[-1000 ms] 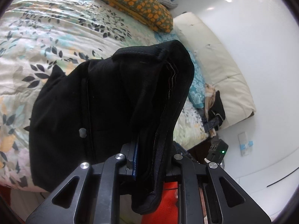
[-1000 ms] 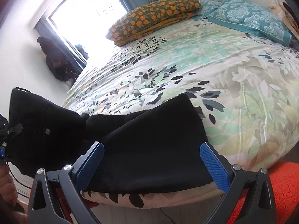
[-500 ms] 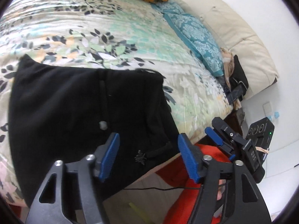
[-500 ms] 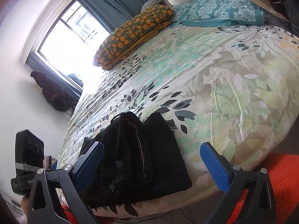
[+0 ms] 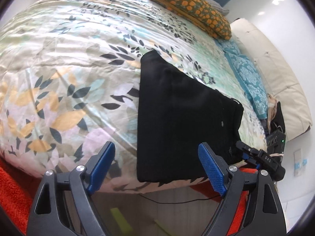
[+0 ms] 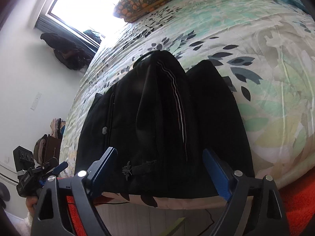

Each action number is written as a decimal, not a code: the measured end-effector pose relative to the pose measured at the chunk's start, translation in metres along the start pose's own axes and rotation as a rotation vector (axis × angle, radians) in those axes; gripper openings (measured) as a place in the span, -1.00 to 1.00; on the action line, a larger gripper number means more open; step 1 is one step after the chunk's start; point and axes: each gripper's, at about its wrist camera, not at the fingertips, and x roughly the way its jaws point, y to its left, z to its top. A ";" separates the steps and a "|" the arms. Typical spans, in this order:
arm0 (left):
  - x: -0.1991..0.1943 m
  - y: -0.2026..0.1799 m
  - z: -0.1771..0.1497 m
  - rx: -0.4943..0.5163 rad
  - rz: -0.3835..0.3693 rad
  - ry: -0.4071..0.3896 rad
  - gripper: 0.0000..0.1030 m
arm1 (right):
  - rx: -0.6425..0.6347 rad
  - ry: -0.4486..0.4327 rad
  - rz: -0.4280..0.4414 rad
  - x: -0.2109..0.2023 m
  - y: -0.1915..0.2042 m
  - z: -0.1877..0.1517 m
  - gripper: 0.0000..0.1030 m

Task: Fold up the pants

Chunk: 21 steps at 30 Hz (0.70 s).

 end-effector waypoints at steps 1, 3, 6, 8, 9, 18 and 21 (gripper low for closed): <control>0.003 0.003 -0.002 -0.002 0.004 0.008 0.70 | 0.002 0.011 -0.024 0.004 -0.001 -0.001 0.54; 0.007 0.006 -0.001 -0.009 0.010 0.021 0.70 | 0.011 0.010 -0.030 0.007 -0.002 0.000 0.15; 0.007 0.006 0.003 -0.011 0.008 0.016 0.70 | -0.018 0.006 -0.014 0.001 0.004 0.002 -0.44; 0.005 0.005 0.004 -0.010 0.003 0.005 0.70 | -0.053 -0.045 0.007 -0.018 0.018 0.006 -0.66; 0.003 0.003 0.005 -0.008 -0.001 -0.001 0.70 | -0.065 -0.083 0.026 -0.031 0.025 0.008 -0.66; 0.007 -0.022 -0.004 0.097 0.020 0.001 0.70 | 0.057 -0.129 -0.113 -0.053 -0.015 -0.002 -0.66; 0.012 -0.033 -0.009 0.142 0.046 0.012 0.69 | 0.094 -0.093 -0.183 -0.043 -0.029 -0.003 -0.32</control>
